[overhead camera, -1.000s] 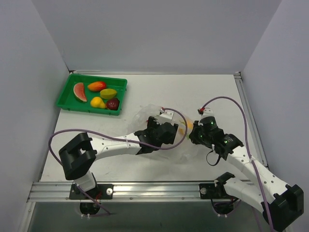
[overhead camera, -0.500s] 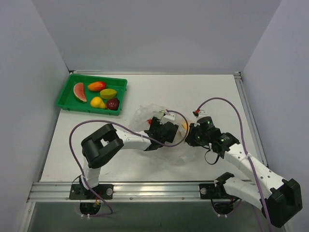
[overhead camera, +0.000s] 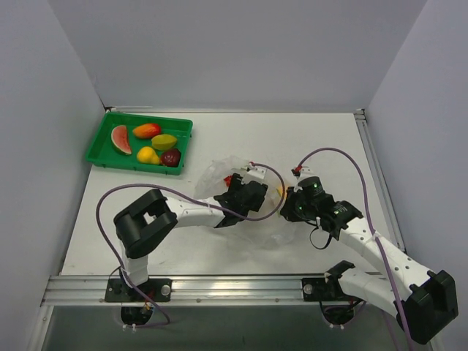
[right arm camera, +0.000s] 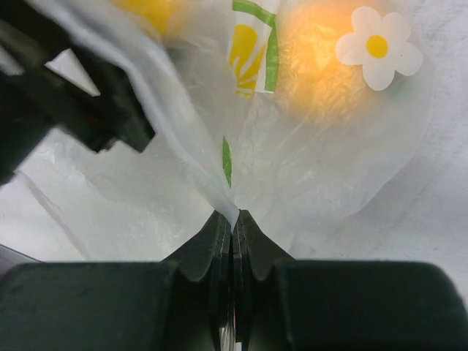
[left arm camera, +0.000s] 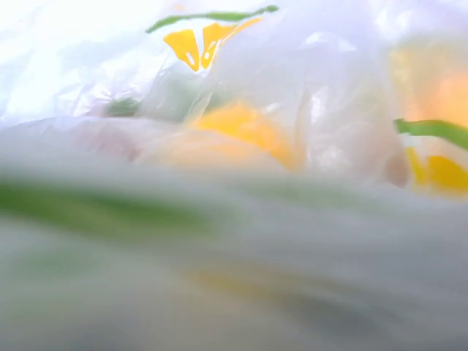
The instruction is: Untie the knot of the plastic bag and take out the fruit
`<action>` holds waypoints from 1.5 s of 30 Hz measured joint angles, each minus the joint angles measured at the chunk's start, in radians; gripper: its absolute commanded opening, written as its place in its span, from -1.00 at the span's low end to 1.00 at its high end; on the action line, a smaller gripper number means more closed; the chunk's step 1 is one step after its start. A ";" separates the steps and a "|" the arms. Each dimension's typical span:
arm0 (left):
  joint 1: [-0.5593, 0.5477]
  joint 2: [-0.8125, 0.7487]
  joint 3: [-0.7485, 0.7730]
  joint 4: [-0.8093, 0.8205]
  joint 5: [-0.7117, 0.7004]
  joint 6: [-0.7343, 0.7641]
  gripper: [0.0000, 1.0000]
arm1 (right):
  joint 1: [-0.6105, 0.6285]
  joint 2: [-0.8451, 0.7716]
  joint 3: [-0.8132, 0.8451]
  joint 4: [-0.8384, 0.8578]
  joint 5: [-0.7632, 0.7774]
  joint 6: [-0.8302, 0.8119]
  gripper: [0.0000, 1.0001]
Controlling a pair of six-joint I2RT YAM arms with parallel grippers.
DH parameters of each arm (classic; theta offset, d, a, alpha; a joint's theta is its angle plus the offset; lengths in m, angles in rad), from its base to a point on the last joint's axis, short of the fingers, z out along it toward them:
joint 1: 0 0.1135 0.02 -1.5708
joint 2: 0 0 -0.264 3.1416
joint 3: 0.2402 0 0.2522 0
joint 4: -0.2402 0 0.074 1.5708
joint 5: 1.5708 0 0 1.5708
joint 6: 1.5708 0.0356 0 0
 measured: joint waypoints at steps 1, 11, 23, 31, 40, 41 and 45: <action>0.000 -0.028 -0.003 -0.010 0.005 0.000 -0.35 | 0.000 0.000 0.000 0.000 0.009 -0.002 -1.00; 0.000 -0.389 -0.057 -0.206 0.275 0.000 -0.31 | -0.031 0.000 0.019 -0.007 0.090 -0.003 -1.00; 0.055 -0.639 -0.005 -0.431 0.760 0.084 -0.23 | -0.055 0.060 0.032 -0.009 0.105 -0.004 -1.00; 0.476 -0.683 0.148 -0.436 0.763 0.065 -0.21 | -0.055 0.056 0.032 -0.009 0.105 -0.013 -1.00; 0.940 -0.429 0.174 -0.374 0.546 -0.056 -0.20 | -0.055 0.029 0.032 -0.009 0.086 -0.022 -1.00; 0.967 -0.395 0.174 -0.361 0.532 -0.067 -0.19 | -0.055 0.029 0.032 -0.009 0.082 -0.023 -1.00; 1.068 -0.217 0.198 -0.324 0.468 -0.109 -0.05 | -0.055 0.029 0.032 -0.009 0.061 -0.029 -1.00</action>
